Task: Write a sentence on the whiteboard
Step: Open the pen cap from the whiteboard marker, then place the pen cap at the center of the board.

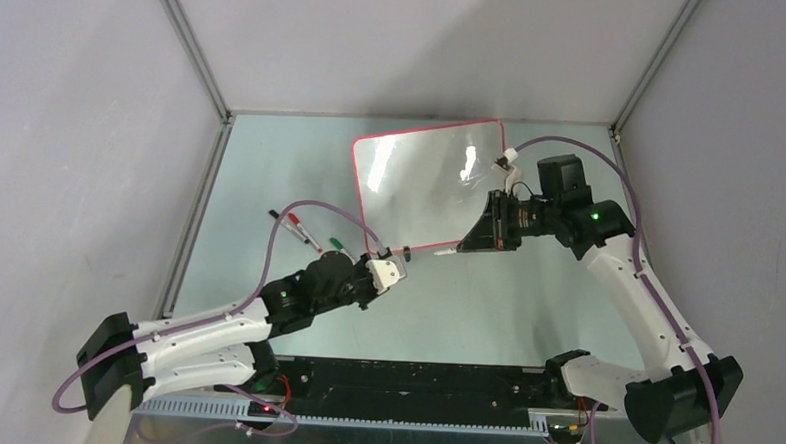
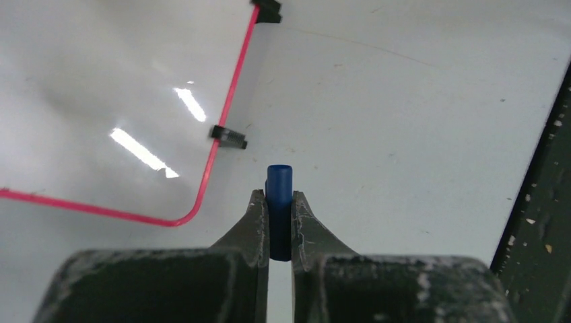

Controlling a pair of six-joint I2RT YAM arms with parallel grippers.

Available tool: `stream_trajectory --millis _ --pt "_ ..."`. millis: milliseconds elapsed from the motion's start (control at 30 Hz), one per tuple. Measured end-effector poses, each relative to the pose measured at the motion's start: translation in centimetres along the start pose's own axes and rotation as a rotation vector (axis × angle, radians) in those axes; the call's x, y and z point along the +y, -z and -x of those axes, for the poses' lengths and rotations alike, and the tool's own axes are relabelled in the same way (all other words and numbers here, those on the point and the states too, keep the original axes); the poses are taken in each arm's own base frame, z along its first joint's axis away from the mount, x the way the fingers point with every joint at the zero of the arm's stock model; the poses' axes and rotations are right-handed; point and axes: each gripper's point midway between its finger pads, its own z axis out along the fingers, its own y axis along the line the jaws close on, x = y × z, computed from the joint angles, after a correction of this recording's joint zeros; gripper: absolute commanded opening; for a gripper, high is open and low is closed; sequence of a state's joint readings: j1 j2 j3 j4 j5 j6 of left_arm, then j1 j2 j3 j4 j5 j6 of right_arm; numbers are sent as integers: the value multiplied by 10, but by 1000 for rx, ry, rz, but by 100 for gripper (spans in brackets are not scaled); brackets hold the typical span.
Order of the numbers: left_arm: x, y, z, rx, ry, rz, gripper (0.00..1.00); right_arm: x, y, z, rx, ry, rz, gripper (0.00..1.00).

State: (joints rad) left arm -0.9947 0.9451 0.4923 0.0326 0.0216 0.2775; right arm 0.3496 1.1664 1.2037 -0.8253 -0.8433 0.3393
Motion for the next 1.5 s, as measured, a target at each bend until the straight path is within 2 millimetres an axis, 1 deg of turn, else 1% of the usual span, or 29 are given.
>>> stream_trajectory --millis 67,133,233,333,400,467,533,600,667,767,833,867,933,1033,1100,1233,1333,1367,1433,1467,1500 --pt "8 3 -3 9 41 56 0 -1 1 0 -5 0 -8 0" --pt "22 7 -2 3 111 133 0 -5 2 3 -25 -5 -38 0" --pt "56 18 -7 -5 285 315 0 -13 7 11 -93 0 -113 0" --pt "96 38 -28 32 525 557 0 -20 19 18 -207 18 -195 0" --pt "122 57 -45 88 698 738 0 -23 29 20 -282 30 -238 0" --pt "139 68 -56 134 811 859 0 -27 38 22 -355 35 -280 0" --pt "150 75 -67 195 905 962 0 -32 47 24 -421 33 -326 0" --pt "152 77 -83 281 972 1044 0 -40 57 29 -491 23 -396 0" --pt "148 80 -103 377 1015 1112 0 -48 66 32 -548 15 -463 0" --pt "135 85 -136 546 1047 1199 0 -61 76 33 -615 11 -555 0" --pt "127 90 -152 623 1056 1238 0 -68 79 32 -638 7 -600 0" --pt "123 93 -157 648 1066 1253 0 -72 81 31 -645 5 -621 0" --pt "121 95 -159 653 1081 1267 0 -78 83 31 -654 1 -649 0" --pt "122 94 -162 633 1126 1266 4 -84 85 30 -656 6 -678 0" --pt "118 93 -169 628 1172 1252 5 -85 85 28 -655 14 -680 0" --pt "108 91 -189 642 1274 1218 5 -83 87 21 -656 43 -664 0" --pt "102 89 -201 644 1350 1188 6 -76 90 18 -670 69 -632 0" --pt "101 87 -204 642 1371 1175 8 -73 91 19 -678 79 -621 0" --pt "102 85 -206 634 1403 1157 31 -69 91 19 -685 93 -601 0" --pt "104 83 -205 622 1416 1150 39 -67 92 18 -687 97 -593 0" --pt "105 82 -205 618 1419 1143 58 -66 92 18 -688 103 -587 0"
